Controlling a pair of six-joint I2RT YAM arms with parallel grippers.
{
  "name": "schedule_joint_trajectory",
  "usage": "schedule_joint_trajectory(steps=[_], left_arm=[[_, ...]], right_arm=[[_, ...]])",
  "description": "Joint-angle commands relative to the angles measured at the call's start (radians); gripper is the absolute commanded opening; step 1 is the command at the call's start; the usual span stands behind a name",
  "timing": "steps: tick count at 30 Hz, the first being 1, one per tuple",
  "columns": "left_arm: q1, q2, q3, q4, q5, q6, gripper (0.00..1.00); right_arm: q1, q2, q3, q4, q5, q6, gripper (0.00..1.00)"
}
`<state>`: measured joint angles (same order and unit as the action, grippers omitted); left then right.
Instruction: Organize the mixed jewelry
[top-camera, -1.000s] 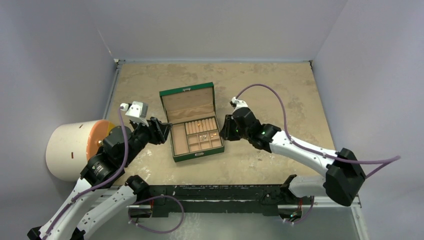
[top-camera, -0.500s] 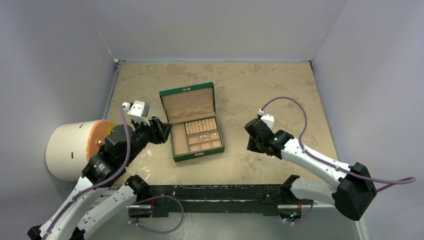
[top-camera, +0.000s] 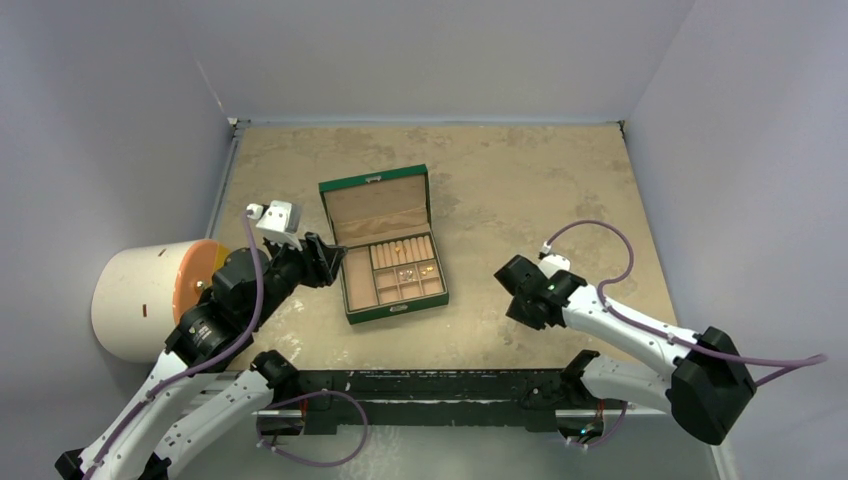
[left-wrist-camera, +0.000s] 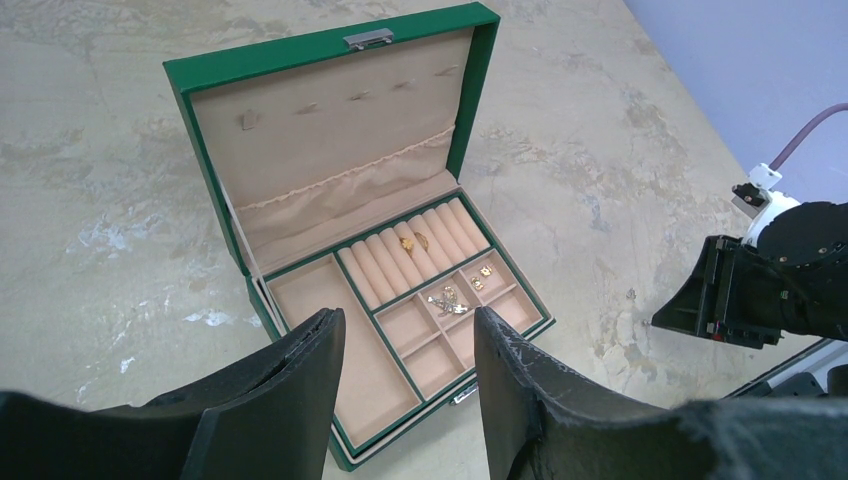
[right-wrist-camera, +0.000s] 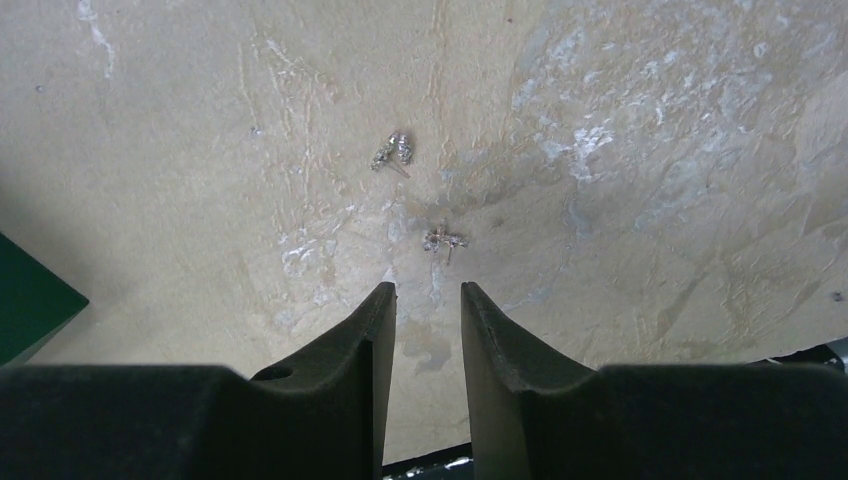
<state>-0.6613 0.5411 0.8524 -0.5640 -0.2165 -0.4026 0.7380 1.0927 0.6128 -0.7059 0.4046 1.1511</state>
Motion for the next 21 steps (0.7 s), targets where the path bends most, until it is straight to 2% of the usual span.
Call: schedule_joint_trajectory(steps=[1, 21], left_arm=[[0.006, 0.004, 0.0, 0.03, 0.003, 0.011, 0.5], [0.007, 0.002, 0.0, 0.03, -0.001, 0.012, 0.5]], right_arm=[[-0.01, 0.015, -0.019, -0.014, 0.046, 0.095, 0.33], [-0.057, 0.102, -0.059, 0.074, 0.029, 0.091, 0.26]])
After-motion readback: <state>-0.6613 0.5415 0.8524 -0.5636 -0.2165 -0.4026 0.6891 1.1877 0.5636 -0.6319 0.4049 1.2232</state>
